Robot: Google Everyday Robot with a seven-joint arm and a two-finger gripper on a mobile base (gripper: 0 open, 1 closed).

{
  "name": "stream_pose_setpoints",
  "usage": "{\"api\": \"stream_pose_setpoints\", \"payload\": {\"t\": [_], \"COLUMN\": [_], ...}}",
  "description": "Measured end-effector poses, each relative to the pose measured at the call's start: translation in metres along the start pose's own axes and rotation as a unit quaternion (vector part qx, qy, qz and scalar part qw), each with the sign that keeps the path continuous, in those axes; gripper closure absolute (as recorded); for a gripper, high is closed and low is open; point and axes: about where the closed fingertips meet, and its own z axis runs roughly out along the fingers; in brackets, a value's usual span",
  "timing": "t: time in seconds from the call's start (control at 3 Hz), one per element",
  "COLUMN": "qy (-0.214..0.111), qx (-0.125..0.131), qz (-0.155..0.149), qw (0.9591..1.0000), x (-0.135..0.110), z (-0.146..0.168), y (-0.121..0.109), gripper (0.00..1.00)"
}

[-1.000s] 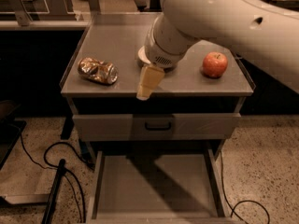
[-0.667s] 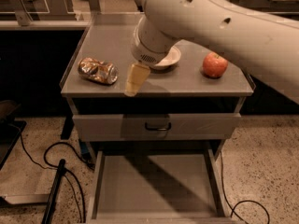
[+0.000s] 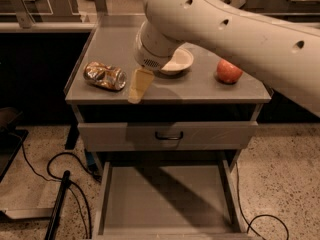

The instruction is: Place orange can into middle drawer

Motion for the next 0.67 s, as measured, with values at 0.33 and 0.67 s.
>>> {"api": "stream_pose_setpoints", "payload": {"t": [0.33,0.67], "qy": [-0.036,-0.069], "qx": [-0.012,-0.028], "qz": [-0.002,-0.008], "qw": [0.9993,0.9972], "x": [-0.016,-0.035], "z": [0.022,0.051], "y": [-0.002,-0.009], "gripper": [0.00,0.00]}}
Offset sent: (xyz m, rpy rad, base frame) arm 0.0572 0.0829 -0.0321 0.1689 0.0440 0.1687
